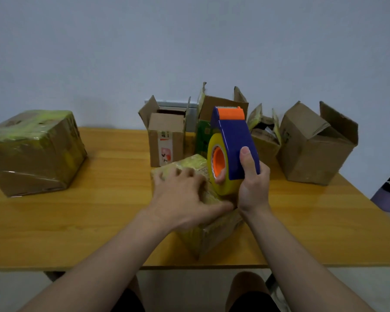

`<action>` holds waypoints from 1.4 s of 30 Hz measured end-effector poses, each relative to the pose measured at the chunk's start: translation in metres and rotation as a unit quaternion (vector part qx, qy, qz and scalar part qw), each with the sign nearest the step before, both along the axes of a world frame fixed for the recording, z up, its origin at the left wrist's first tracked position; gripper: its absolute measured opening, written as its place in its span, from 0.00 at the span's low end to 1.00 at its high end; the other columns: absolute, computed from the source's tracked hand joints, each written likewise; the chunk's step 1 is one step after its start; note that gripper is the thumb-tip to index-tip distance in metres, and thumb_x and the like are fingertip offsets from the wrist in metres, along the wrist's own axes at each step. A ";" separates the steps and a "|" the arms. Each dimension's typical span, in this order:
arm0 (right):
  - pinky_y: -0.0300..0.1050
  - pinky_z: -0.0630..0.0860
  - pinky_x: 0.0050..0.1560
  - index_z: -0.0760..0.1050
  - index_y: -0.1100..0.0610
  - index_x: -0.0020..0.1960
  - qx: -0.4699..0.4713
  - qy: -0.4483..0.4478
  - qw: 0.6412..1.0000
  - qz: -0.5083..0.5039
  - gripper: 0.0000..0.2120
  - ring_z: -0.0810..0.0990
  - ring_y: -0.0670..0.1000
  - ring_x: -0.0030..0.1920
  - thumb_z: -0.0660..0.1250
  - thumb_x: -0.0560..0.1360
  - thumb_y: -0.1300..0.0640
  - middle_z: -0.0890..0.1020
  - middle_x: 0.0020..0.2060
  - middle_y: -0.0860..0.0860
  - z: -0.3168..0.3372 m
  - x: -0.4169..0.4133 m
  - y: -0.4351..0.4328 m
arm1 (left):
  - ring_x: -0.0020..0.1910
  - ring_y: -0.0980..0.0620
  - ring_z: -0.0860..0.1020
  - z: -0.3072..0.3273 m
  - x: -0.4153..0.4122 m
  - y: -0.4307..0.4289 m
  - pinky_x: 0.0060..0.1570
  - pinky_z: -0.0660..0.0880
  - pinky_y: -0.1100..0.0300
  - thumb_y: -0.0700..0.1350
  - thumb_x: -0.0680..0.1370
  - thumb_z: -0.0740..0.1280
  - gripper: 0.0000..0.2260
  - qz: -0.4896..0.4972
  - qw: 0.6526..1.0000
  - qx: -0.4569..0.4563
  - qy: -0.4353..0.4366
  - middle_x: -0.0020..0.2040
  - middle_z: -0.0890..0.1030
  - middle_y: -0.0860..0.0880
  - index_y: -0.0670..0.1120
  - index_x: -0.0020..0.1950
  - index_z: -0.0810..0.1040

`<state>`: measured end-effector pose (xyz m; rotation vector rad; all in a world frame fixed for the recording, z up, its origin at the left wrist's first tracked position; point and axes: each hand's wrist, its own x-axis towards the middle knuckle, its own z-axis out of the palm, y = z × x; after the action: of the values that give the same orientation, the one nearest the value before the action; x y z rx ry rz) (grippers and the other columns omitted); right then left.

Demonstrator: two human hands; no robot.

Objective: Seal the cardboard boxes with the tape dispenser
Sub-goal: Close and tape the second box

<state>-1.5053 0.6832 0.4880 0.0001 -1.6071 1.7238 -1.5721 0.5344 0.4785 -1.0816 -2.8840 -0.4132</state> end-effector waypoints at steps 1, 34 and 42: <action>0.33 0.76 0.38 0.83 0.53 0.48 0.007 0.002 1.000 -0.003 0.15 0.81 0.42 0.35 0.60 0.84 0.48 0.84 0.34 0.46 0.000 0.001 -0.001 | 0.82 0.41 0.56 -0.004 0.010 -0.001 0.76 0.46 0.28 0.90 0.59 0.45 0.56 -0.020 0.999 -0.027 -0.027 0.83 0.60 0.51 0.62 0.81 0.61; 0.44 0.79 0.33 0.79 0.62 0.66 0.098 -0.299 0.833 0.455 0.32 0.79 0.53 0.26 0.72 0.74 0.38 0.79 0.26 0.55 0.072 0.016 0.084 | 0.42 0.50 0.85 0.045 -0.024 -0.052 0.39 0.81 0.62 0.62 0.72 0.74 0.28 -0.048 0.702 0.481 -0.523 0.49 0.87 0.42 0.42 0.62 0.81; 0.48 0.76 0.36 0.79 0.66 0.61 0.131 -0.244 0.841 0.464 0.30 0.77 0.54 0.25 0.69 0.76 0.40 0.79 0.25 0.55 0.067 0.007 0.081 | 0.34 0.53 0.83 0.035 0.000 -0.047 0.33 0.82 0.65 0.43 0.59 0.87 0.37 -0.071 0.430 0.569 -0.698 0.50 0.84 0.40 0.38 0.66 0.82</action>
<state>-1.4983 0.7643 0.5547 0.6158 -2.4720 2.3025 -1.5723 0.4873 0.5131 -0.5185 -1.4177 -3.7898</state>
